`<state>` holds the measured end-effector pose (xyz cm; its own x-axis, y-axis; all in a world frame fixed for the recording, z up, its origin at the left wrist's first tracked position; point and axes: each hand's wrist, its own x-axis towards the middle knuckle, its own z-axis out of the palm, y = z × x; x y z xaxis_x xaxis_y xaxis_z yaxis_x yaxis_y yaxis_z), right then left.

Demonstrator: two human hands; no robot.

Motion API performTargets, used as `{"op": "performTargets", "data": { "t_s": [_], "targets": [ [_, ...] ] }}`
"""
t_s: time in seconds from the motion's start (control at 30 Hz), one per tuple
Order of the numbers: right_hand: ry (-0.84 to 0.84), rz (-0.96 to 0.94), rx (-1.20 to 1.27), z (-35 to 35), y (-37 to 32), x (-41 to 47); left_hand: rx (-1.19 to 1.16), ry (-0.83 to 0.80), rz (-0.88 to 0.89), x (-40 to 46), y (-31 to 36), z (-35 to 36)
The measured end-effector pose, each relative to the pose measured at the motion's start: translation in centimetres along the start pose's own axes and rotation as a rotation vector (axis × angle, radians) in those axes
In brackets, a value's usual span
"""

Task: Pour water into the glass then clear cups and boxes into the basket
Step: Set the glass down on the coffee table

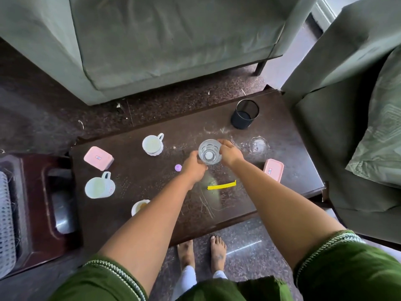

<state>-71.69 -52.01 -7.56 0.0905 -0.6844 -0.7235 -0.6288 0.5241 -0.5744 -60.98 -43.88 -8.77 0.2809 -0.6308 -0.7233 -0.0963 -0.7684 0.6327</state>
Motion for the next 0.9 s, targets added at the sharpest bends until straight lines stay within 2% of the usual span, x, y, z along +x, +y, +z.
{"op": "performTargets", "data": {
  "t_s": [0.53, 0.9],
  "targets": [
    [-0.059, 0.01, -0.083, 1.1, 0.9, 1.4, 0.143, -0.088, -0.047, 0.8, -1.6, 0.4],
    [-0.079, -0.052, -0.211, 1.0, 0.6, 0.5, 0.125, -0.113, -0.027, -0.5, -1.5, 0.3]
  ]
}}
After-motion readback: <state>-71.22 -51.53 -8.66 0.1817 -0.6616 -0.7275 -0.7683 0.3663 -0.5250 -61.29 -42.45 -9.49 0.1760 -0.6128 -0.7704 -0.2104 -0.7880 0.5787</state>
